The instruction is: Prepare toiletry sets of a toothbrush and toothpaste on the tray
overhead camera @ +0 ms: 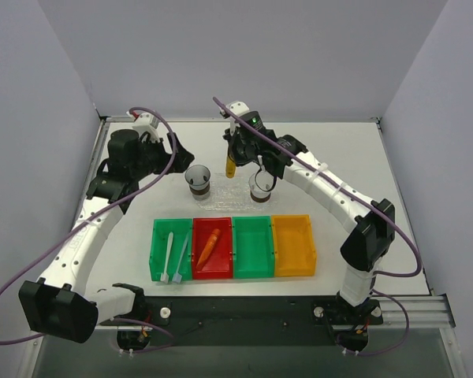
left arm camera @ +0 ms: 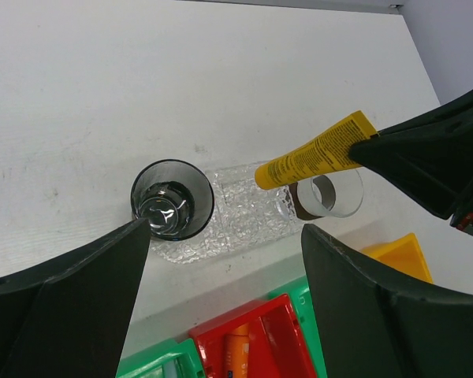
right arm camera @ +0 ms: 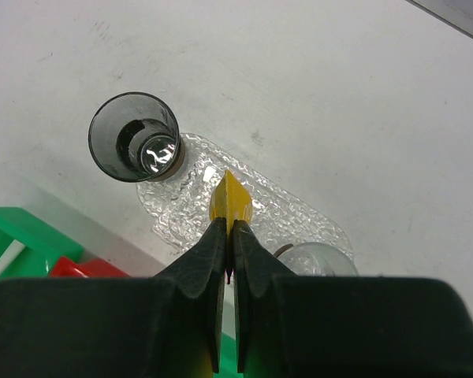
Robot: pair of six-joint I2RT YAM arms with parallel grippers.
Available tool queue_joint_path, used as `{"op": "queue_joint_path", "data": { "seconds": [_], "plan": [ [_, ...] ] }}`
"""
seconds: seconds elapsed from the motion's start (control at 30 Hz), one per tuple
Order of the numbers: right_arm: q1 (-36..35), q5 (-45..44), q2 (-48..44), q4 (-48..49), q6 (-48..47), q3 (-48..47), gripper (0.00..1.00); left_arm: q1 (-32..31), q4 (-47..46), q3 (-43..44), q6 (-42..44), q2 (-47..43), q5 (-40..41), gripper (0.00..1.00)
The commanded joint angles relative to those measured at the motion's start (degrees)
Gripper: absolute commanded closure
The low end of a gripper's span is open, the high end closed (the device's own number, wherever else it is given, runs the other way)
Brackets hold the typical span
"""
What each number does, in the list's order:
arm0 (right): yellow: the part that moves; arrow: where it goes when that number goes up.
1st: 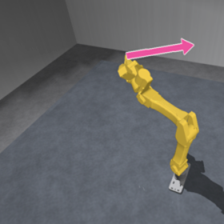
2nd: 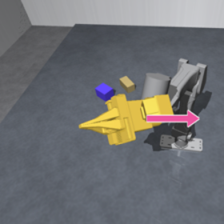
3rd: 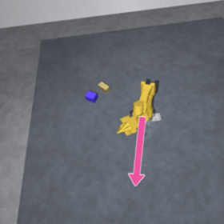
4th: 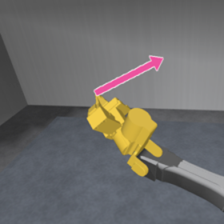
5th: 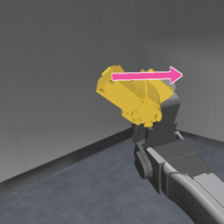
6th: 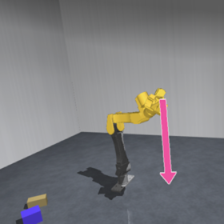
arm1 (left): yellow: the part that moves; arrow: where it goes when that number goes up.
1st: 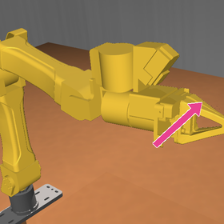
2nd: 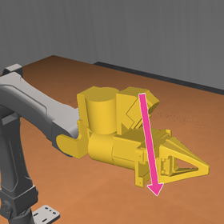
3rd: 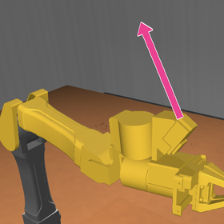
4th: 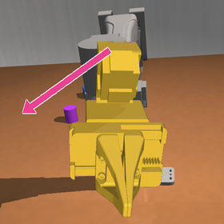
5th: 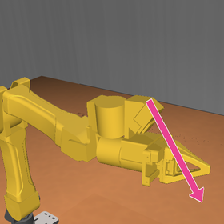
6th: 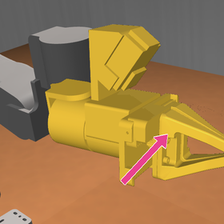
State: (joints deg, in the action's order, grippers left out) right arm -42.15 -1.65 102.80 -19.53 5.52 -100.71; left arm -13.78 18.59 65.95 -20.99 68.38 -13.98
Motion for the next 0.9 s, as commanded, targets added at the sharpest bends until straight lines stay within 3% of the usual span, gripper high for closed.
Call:
{"op": "queue_joint_path", "data": {
  "seconds": [0.0, 0.37, 0.87],
  "plan": [
    [-1.18, -2.56, 0.03, 1.95, -1.04, -1.07, 1.00, -0.02, 1.27, 2.60, 2.45, 0.26, -0.44, 0.12],
    [-1.44, -4.76, 1.52, 2.13, -1.91, -0.11, 1.00, -3.71, 3.30, 3.83, 5.88, 0.18, 1.67, 0.12],
    [-1.44, -5.12, 1.70, 3.09, -2.36, 2.44, 1.00, -4.24, 3.47, 3.74, 5.79, -0.18, 1.94, 0.12]
  ]
}}
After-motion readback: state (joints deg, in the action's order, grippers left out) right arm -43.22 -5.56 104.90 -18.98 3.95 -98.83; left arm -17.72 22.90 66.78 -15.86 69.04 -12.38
